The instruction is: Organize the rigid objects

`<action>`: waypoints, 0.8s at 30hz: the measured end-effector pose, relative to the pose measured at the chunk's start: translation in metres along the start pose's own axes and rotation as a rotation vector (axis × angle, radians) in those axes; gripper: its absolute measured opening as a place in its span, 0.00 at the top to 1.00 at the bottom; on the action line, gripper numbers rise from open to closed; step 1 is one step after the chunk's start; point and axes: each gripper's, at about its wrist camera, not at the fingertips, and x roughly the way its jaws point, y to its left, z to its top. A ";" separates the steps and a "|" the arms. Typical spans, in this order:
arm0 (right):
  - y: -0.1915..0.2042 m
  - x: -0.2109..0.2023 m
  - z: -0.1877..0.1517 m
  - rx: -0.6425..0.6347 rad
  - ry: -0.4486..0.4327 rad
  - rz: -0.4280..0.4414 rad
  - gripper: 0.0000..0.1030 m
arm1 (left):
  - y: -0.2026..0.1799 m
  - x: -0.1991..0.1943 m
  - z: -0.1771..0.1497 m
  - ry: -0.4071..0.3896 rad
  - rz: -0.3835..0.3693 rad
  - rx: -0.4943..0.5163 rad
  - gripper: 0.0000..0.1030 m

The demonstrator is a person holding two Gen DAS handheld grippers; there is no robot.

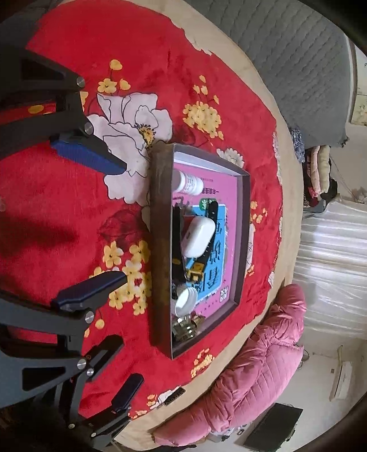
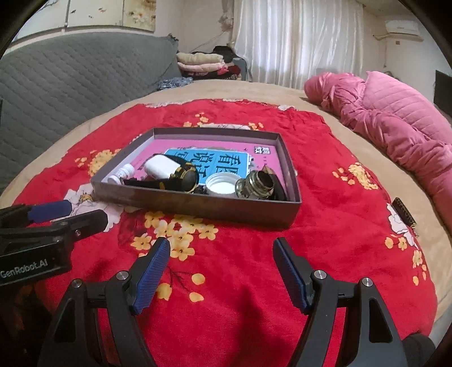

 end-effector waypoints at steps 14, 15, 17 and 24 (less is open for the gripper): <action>-0.006 0.009 -0.002 0.029 0.017 0.008 0.26 | 0.010 0.015 -0.005 0.044 0.005 -0.042 0.32; -0.006 0.009 -0.002 0.030 0.017 0.010 0.26 | 0.010 0.015 -0.005 0.044 0.008 -0.040 0.32; -0.006 0.009 -0.002 0.032 0.016 0.017 0.26 | 0.010 0.016 -0.005 0.048 0.006 -0.040 0.32; -0.003 0.013 -0.004 0.033 0.034 0.036 0.26 | 0.008 0.017 -0.006 0.053 0.004 -0.025 0.32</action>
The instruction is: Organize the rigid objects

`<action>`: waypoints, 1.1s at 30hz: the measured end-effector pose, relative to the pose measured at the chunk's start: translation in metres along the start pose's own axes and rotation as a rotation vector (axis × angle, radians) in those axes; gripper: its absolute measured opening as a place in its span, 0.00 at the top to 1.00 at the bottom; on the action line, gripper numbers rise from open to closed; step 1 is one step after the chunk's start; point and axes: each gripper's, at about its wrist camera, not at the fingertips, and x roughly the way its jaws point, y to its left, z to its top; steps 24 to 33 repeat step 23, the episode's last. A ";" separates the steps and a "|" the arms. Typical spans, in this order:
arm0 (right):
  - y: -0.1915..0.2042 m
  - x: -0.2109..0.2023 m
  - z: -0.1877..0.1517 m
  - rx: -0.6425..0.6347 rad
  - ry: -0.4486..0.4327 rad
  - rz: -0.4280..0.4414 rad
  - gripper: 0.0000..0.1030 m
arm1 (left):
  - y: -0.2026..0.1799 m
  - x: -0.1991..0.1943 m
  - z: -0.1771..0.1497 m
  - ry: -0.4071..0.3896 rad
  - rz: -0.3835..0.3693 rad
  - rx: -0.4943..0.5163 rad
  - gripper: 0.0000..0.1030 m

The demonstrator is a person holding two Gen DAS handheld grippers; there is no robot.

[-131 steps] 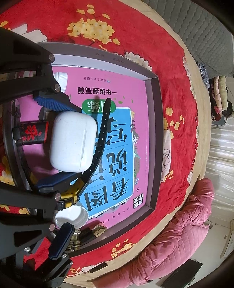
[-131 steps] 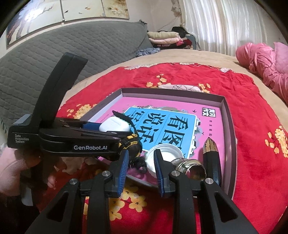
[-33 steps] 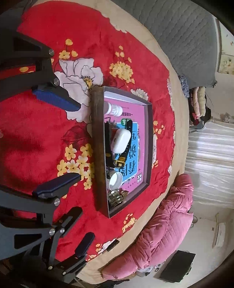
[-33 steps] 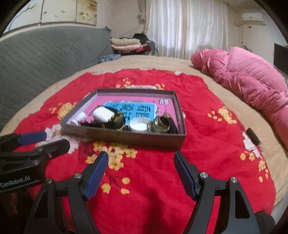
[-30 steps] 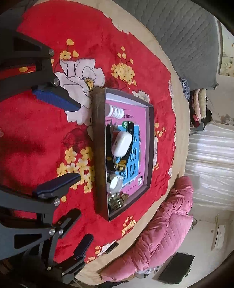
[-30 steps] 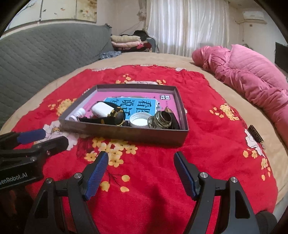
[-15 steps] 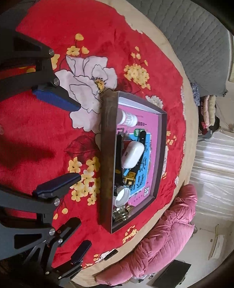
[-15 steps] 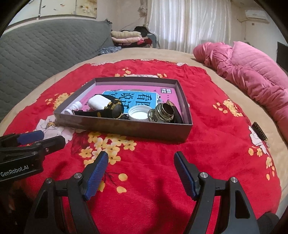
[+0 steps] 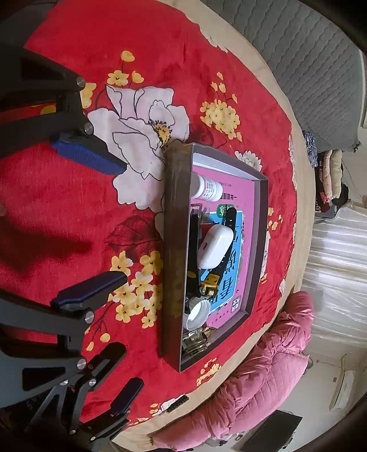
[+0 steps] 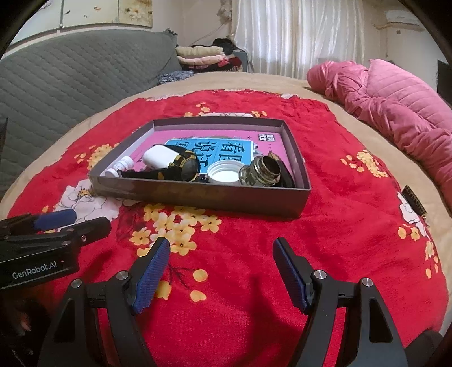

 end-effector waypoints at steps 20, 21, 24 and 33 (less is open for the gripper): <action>0.001 0.003 -0.001 0.004 -0.002 0.013 0.26 | -0.003 0.004 -0.002 0.019 0.007 0.021 0.32; 0.001 0.003 -0.001 0.004 0.001 0.014 0.26 | -0.004 0.004 -0.002 0.019 0.005 0.023 0.32; 0.001 0.004 -0.001 0.008 0.004 0.018 0.26 | -0.005 0.005 -0.002 0.016 0.001 0.036 0.32; 0.001 0.004 -0.001 0.008 0.004 0.018 0.26 | -0.005 0.005 -0.002 0.016 0.001 0.036 0.32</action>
